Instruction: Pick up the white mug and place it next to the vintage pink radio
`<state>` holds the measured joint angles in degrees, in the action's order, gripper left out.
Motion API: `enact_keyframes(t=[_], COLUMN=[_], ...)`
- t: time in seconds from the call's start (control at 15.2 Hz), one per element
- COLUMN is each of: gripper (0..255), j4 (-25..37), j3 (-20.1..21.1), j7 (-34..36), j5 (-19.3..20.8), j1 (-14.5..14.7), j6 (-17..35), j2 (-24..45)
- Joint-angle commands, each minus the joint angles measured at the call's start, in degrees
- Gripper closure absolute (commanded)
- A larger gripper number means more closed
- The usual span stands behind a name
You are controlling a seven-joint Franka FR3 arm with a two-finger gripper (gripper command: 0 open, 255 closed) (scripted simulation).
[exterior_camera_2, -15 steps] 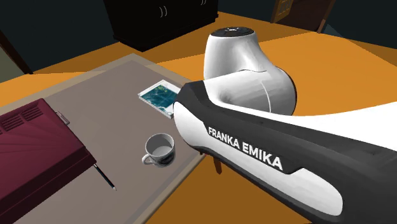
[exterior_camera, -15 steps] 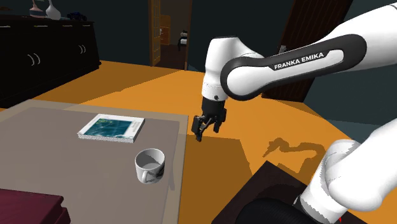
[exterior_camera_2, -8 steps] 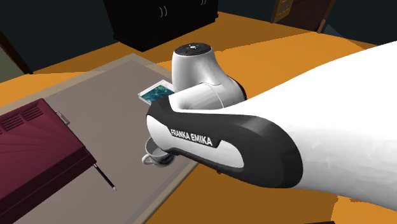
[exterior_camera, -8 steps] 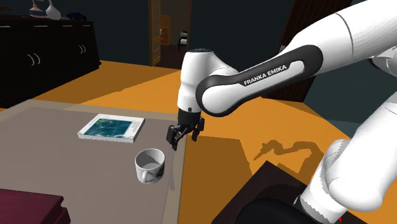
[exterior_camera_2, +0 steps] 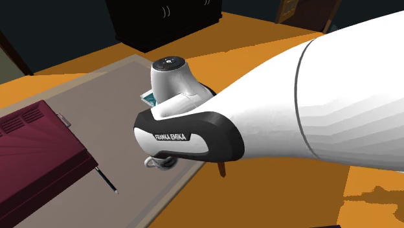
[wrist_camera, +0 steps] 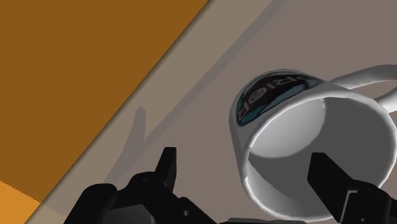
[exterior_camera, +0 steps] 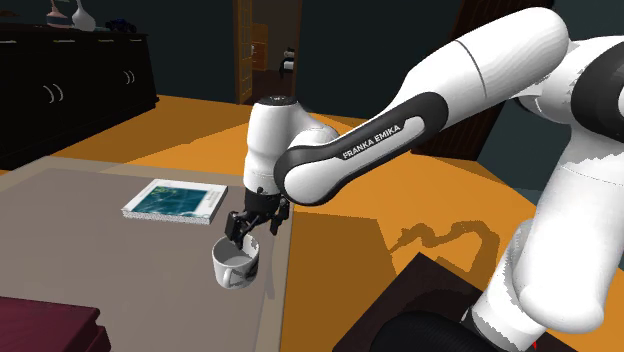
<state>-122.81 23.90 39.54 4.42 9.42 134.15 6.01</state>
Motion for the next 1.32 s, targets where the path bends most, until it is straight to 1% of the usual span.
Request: enact_keyframes(t=[0.0, 0.33, 0.79, 0.86, 1.25], gripper=[0, 0, 0, 255, 255], j4=[0.16, -0.47, -0.46, -0.46, -0.46], j3=[-0.08, -0.49, -0.49, -0.49, -0.49], j7=[0.77, 1.98, 1.97, 1.97, 1.98], j5=[0.92, 2.68, 2.67, 2.67, 2.68], j1=[0.21, 0.56, 0.56, 0.56, 0.56], j6=[1.25, 4.25, 4.24, 4.24, 4.24], j2=[1.43, 4.08, 4.07, 4.07, 4.07])
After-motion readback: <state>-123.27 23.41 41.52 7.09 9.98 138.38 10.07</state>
